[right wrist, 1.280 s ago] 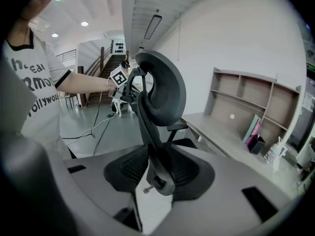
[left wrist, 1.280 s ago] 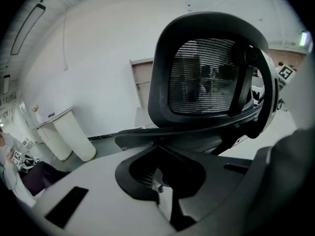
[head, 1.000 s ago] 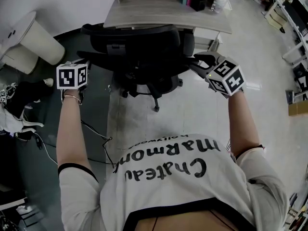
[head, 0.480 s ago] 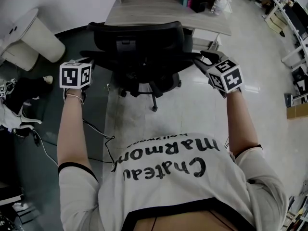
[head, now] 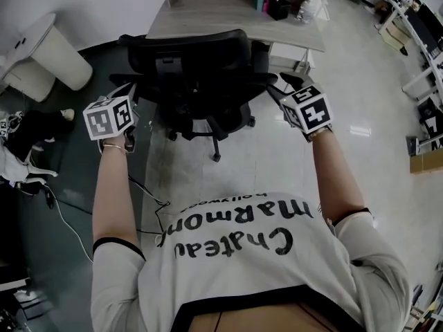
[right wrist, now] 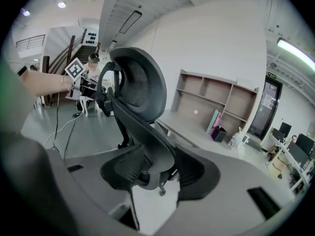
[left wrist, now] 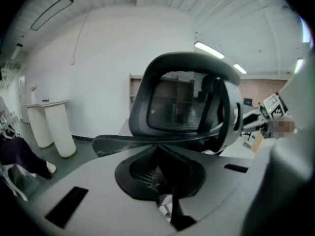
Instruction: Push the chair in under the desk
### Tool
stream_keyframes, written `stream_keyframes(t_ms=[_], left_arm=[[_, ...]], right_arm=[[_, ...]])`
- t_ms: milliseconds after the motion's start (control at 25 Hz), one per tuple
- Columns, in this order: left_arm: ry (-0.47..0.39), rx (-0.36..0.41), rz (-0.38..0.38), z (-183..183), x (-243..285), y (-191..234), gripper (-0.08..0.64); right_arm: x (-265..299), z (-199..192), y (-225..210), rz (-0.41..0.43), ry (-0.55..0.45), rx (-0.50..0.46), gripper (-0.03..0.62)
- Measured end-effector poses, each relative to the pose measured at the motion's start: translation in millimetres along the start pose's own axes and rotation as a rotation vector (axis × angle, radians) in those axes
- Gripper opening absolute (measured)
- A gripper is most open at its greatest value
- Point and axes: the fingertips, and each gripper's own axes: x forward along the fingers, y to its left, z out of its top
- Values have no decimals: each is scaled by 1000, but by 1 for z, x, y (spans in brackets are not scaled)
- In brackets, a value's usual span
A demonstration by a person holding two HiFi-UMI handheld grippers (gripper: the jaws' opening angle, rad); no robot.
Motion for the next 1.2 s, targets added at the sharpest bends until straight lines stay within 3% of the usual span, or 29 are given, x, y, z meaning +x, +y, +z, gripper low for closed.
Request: stream_keyframes(t_ms=[160, 360, 440, 560, 640, 880, 1200], left_arm=[[-138, -91, -114, 13, -18, -64, 17], [-258, -224, -122, 19, -46, -110, 15], [-300, -249, -130, 25, -58, -125, 15], [-338, -227, -182, 33, -71, -157, 15], [-370, -172, -201, 44, -81, -177, 15], [-461, -16, -167, 72, -105, -203, 15], [-475, -37, -121, 71, -112, -198, 15]], right_arm=[[-16, -5, 15, 56, -49, 104, 171], [-39, 2, 27, 78, -142, 243, 83], [-48, 9, 31, 90, -195, 298, 16], [-64, 25, 36, 122, -286, 364, 9], [-77, 42, 35, 125, -355, 382, 8], [-118, 81, 16, 55, -525, 365, 8], [-131, 85, 0, -11, -538, 330, 8]])
